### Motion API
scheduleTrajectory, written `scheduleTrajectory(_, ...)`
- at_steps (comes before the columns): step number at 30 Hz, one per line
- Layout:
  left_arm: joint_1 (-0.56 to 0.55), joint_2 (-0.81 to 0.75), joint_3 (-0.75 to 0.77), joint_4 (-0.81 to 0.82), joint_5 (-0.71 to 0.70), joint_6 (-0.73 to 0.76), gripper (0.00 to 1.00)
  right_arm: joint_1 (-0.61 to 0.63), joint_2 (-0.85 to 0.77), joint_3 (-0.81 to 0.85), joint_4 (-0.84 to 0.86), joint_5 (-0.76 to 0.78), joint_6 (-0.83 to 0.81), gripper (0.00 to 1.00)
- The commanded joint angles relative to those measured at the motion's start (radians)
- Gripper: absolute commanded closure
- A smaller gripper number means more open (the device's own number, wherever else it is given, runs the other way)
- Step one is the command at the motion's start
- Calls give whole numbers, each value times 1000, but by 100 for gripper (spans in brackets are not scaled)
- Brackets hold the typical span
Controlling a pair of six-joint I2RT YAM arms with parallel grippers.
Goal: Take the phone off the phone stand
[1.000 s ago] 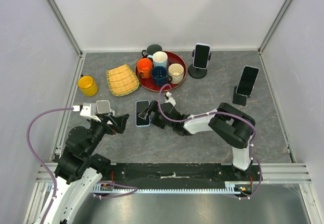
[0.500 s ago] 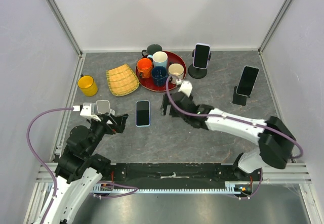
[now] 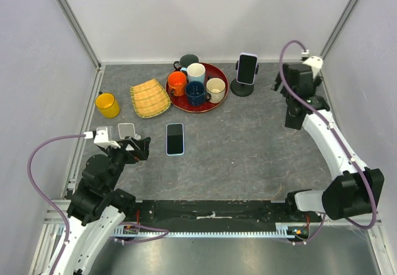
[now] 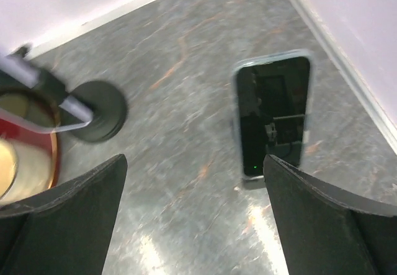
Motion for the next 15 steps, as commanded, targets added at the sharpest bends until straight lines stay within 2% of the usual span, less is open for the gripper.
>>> scheduleTrajectory(1,-1,47,30,30,-59,39,1,-136,64,49,-9,-113,101,2)
scheduleTrajectory(6,-3,73,33,56,-17,47,1,-245,92,49,56,-128,133,2)
scheduleTrajectory(13,-1,192,16,215,59,131,0,-362,63,74,103,-152,-32,2)
scheduleTrajectory(15,-1,235,25,237,82,157,0,-380,67,66,122,-252,-100,2)
